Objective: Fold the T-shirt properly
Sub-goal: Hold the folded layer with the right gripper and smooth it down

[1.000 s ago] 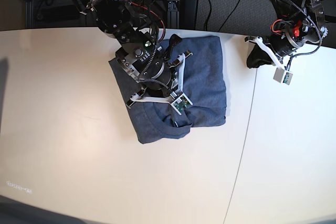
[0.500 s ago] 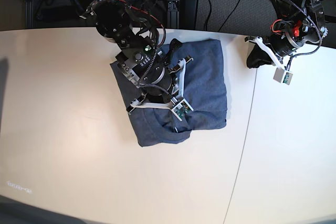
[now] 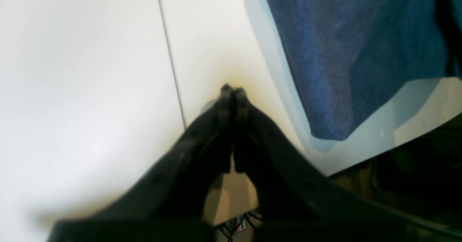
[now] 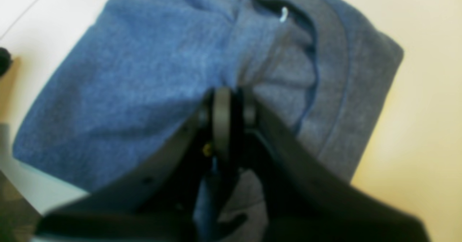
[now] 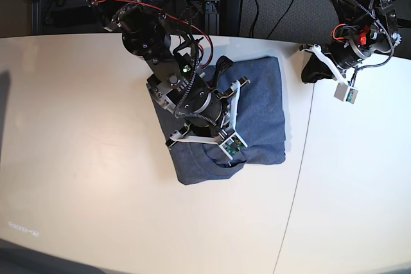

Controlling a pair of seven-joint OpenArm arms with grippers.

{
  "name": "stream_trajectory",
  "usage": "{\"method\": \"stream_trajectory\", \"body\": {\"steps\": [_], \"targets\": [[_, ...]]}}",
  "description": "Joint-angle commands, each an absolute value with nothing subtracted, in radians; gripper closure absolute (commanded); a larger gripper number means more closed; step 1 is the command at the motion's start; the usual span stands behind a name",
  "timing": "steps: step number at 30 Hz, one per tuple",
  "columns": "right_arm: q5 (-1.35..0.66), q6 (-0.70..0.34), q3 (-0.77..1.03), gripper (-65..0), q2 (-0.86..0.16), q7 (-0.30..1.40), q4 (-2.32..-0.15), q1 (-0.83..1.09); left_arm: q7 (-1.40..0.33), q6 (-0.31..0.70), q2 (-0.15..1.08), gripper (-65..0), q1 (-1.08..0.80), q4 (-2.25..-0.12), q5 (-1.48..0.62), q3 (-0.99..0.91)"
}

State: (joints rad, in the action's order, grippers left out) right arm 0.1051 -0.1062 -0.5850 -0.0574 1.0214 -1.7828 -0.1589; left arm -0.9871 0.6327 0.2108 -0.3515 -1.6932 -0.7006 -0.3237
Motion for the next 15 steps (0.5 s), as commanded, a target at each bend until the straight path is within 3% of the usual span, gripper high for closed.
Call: {"method": "stream_trajectory", "body": {"steps": [1, 15], "targets": [[0.109, -0.104, -0.583, 0.0, -0.05, 0.994, -1.804, -0.177, -0.993, 0.662, 0.219, 0.0, -0.35, -1.701, -0.698, -0.326], [0.115, -0.104, -0.583, 0.0, -0.049, 0.989, -1.804, -0.177, -0.993, 0.662, 0.219, 0.0, -0.35, -1.701, -0.698, -0.326]]}}
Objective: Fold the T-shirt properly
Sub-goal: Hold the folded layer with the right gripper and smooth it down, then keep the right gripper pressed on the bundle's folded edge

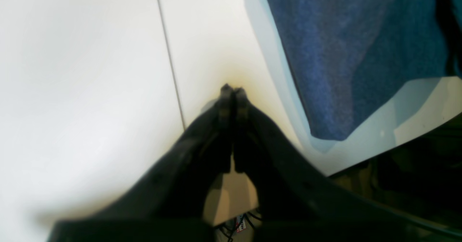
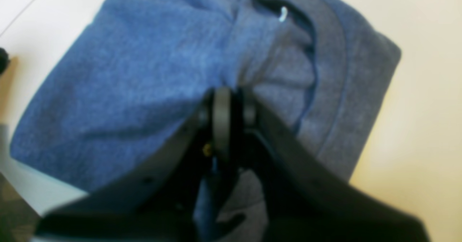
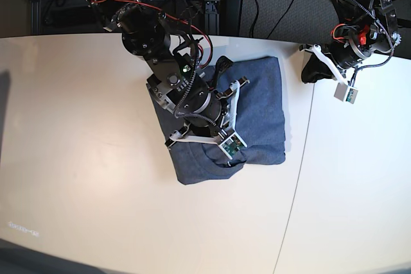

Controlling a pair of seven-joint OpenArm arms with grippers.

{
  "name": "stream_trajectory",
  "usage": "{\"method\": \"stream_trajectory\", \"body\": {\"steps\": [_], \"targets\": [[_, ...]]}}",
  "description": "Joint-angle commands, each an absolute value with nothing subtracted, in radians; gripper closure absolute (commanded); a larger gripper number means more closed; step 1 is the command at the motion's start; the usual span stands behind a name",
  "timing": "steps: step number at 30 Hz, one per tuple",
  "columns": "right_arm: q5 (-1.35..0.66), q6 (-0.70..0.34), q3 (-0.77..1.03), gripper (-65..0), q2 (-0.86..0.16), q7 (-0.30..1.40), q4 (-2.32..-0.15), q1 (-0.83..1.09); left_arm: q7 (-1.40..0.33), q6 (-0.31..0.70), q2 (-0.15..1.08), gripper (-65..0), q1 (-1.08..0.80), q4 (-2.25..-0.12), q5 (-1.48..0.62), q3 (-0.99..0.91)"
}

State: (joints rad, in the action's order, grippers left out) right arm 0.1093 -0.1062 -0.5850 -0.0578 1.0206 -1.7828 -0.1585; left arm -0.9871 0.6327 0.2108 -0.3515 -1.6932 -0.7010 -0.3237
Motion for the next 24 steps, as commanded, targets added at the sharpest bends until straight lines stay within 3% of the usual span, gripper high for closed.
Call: {"method": "stream_trajectory", "body": {"steps": [1, 12, 16, 24], "targets": [[0.115, -0.104, -0.583, 0.0, -0.049, 0.986, -1.804, -0.177, -0.993, 0.662, 0.219, 0.0, -0.35, -1.701, -0.699, -0.326], [0.115, -0.104, -0.583, -2.0, -0.05, 0.989, -1.804, -0.206, -0.995, 0.662, 0.219, 0.0, -0.35, -1.701, -0.699, -0.326], [0.115, -0.104, -0.583, -11.1, -0.05, 0.989, -1.803, -0.209, -1.0, 0.662, 0.219, 0.0, -0.35, -1.701, -0.699, -0.326], [0.117, -0.104, -0.582, -11.7, -0.051, 0.989, -1.803, -0.21, -1.0, 0.662, 0.219, 0.0, -0.35, -1.701, -0.699, -0.326]]}}
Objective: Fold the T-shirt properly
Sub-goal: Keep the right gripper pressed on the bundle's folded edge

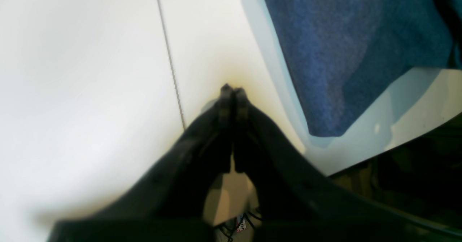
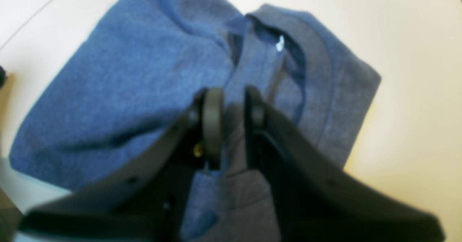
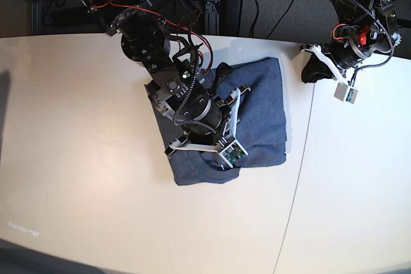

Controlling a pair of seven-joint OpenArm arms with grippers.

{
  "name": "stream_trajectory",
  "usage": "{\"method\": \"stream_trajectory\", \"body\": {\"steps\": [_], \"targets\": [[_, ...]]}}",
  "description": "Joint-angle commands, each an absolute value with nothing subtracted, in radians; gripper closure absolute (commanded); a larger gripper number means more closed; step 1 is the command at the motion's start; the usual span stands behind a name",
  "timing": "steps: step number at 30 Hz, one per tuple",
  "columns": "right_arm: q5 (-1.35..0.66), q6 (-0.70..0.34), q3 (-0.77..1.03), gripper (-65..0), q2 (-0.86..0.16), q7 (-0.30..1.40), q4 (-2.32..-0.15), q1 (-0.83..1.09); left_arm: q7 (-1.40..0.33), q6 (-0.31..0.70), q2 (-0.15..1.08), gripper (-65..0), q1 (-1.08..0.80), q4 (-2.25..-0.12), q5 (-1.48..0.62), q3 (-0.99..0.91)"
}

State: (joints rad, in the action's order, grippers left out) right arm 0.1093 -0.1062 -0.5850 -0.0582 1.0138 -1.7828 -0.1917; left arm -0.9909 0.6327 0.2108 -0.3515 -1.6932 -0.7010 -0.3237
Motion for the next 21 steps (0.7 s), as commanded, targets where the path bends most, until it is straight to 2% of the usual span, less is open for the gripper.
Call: {"method": "stream_trajectory", "body": {"steps": [1, 8, 12, 17, 21], "targets": [[0.123, -0.104, -0.581, -11.7, -0.054, 0.989, -1.803, -0.21, -1.0, 0.662, 0.219, 0.0, -0.35, -1.701, -0.699, -0.326], [0.13, -0.104, -0.543, -11.7, -0.055, 0.991, -1.802, -0.207, -1.0, 0.662, 0.219, 0.0, -0.35, -1.701, -0.699, -0.326], [0.07, -0.104, -0.543, -11.7, -0.055, 0.992, -1.787, -0.207, -0.999, 0.662, 0.219, 0.0, -0.35, -1.701, -0.699, -0.326], [0.065, -0.105, -0.543, -22.6, -0.054, 0.994, -1.776, -0.207, -0.999, 0.662, 0.219, 0.0, -0.35, -1.701, -0.699, -0.326], [0.101, -0.104, -0.543, -24.2, -0.055, 1.003, -1.776, -0.207, -0.999, 0.662, 0.219, 0.0, -0.35, -1.701, -0.699, -0.326]]}}
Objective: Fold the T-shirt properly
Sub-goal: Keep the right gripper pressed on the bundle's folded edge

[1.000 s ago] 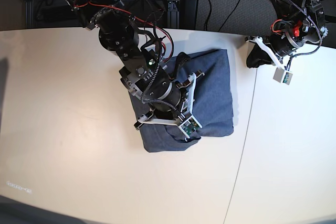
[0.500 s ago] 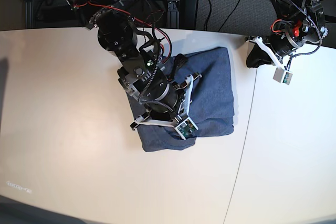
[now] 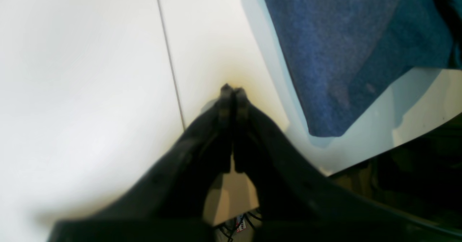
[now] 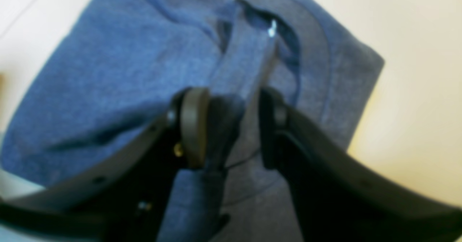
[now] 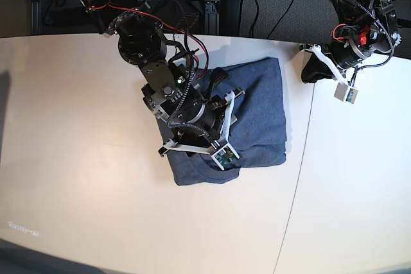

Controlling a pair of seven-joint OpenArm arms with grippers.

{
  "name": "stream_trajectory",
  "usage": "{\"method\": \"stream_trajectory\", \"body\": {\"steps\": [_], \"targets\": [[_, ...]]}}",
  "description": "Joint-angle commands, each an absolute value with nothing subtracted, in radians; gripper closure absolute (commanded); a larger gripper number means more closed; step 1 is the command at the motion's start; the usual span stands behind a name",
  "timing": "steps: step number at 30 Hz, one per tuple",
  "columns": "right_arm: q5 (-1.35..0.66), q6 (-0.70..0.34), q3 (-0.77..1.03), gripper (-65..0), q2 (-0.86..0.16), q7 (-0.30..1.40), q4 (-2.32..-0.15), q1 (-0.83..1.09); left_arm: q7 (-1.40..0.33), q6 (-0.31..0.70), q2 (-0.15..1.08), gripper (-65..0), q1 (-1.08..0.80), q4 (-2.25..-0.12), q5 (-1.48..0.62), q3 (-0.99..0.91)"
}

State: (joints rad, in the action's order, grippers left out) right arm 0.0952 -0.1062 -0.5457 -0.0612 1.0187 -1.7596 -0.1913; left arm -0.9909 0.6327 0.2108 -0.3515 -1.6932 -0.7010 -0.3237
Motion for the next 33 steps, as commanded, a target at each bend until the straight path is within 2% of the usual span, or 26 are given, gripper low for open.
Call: {"method": "stream_trajectory", "body": {"steps": [1, 16, 17, 21, 23, 33], "targets": [[0.105, -0.104, -0.543, -24.2, -0.055, 1.003, -1.776, -0.207, -0.999, 0.662, 0.219, 0.0, -0.35, -1.701, -0.699, -0.326], [0.115, -0.104, -0.543, -23.9, -0.072, 1.012, -1.774, -0.189, -1.0, 0.662, 0.219, 0.0, -0.35, -1.701, -0.699, -0.326], [0.111, -0.104, -0.543, -23.0, -0.072, 1.011, -1.774, -0.184, -1.0, 0.662, 0.219, 0.0, -0.35, -1.701, -0.699, -0.326], [0.115, -0.103, -0.543, -6.3, -0.072, 1.006, -1.774, -0.173, -1.0, 0.662, 0.219, 0.0, -0.35, -1.701, -0.699, -0.326], [0.116, -0.103, -0.543, -0.9, -0.072, 1.005, -1.774, -0.174, -1.0, 0.662, 0.219, 0.0, -0.35, -1.701, -0.699, -0.326], [0.16, -0.104, -0.543, 0.0, -0.071, 0.97, -1.774, -0.174, -1.0, 0.662, 0.219, 0.0, -0.35, -1.701, -0.699, -0.326]]}}
